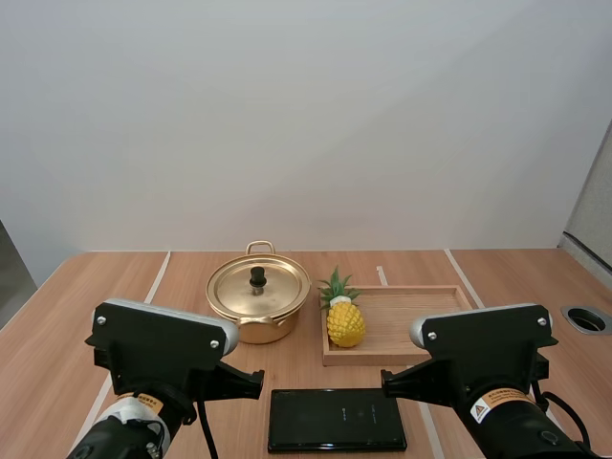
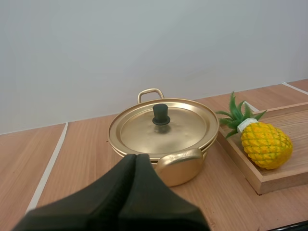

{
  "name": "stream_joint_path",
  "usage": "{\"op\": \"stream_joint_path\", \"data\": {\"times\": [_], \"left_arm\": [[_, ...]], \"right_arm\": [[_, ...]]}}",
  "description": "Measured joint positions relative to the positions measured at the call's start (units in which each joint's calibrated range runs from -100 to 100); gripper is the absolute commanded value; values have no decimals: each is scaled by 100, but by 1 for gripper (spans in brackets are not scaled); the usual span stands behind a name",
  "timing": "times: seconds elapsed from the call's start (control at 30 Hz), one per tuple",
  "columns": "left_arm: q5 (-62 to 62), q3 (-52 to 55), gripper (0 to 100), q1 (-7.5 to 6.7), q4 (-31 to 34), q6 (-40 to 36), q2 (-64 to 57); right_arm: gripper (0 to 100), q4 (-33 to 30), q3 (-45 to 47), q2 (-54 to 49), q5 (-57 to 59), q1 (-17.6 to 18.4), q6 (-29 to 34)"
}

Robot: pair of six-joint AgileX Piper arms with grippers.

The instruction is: Open the pot, put the grape inside, and close it

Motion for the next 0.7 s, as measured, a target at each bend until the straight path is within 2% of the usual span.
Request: {"op": "stream_joint_path", "data": {"times": [0.3, 0.53, 0.7], "left_arm": [[0, 0, 0, 0, 59, -28, 0], [0, 0, 0, 0, 793, -813, 0], [0, 0, 0, 0, 989, -1023, 0]], "right_arm": [[0, 0, 0, 0, 0, 0, 0], [0, 0, 0, 0, 0, 0, 0], [0, 0, 0, 0, 0, 0, 0]]}}
